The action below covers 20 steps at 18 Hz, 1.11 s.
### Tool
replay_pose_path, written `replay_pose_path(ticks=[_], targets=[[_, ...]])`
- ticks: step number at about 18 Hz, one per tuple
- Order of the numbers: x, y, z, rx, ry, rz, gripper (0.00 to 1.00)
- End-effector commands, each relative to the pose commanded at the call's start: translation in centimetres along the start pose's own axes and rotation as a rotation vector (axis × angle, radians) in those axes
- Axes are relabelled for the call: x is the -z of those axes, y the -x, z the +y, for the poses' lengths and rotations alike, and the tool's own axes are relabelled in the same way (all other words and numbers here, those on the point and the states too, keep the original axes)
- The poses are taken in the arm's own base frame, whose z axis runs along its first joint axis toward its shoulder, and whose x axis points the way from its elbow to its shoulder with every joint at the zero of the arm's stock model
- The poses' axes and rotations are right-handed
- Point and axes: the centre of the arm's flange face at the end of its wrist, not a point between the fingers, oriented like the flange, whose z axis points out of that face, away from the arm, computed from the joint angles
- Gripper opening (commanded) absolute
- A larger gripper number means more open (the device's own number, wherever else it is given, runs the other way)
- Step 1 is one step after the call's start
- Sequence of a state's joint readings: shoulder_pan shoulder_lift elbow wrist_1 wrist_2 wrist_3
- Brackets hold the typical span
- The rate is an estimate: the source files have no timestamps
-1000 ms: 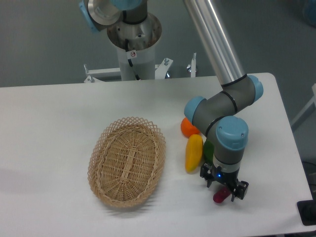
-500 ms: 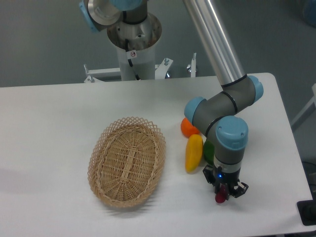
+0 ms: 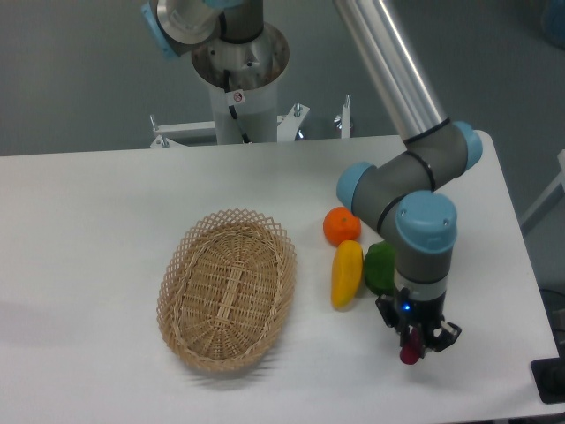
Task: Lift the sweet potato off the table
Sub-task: 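Lift the held sweet potato up off the table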
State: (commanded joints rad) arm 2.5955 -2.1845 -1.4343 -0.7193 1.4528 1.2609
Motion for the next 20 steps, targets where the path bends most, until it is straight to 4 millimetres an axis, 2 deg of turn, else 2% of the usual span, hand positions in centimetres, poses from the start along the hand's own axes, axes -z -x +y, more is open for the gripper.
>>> replay_pose_path(ticks=[2, 4, 7, 11, 14, 17, 20], targets=[[2.0, 0.2, 0.3, 0.008, 0.010, 0.022, 0.40], [4.5, 1.2, 1.4, 0.019, 0.027, 0.061, 0.40], [8.4, 2.2, 1.8, -0.024, 0.042, 0.121, 0.40], [12.5, 3.3, 4.1, 0.015, 0.033, 0.113, 0.40], [15.1, 4.2, 5.6, -0.030, 0.017, 0.082, 0.40], [17.8, 4.9, 8.3, -0.032, -0.024, 0.114, 0.40], [19.0, 5.5, 10.0, -0.071, -0.022, 0.148, 0.40]])
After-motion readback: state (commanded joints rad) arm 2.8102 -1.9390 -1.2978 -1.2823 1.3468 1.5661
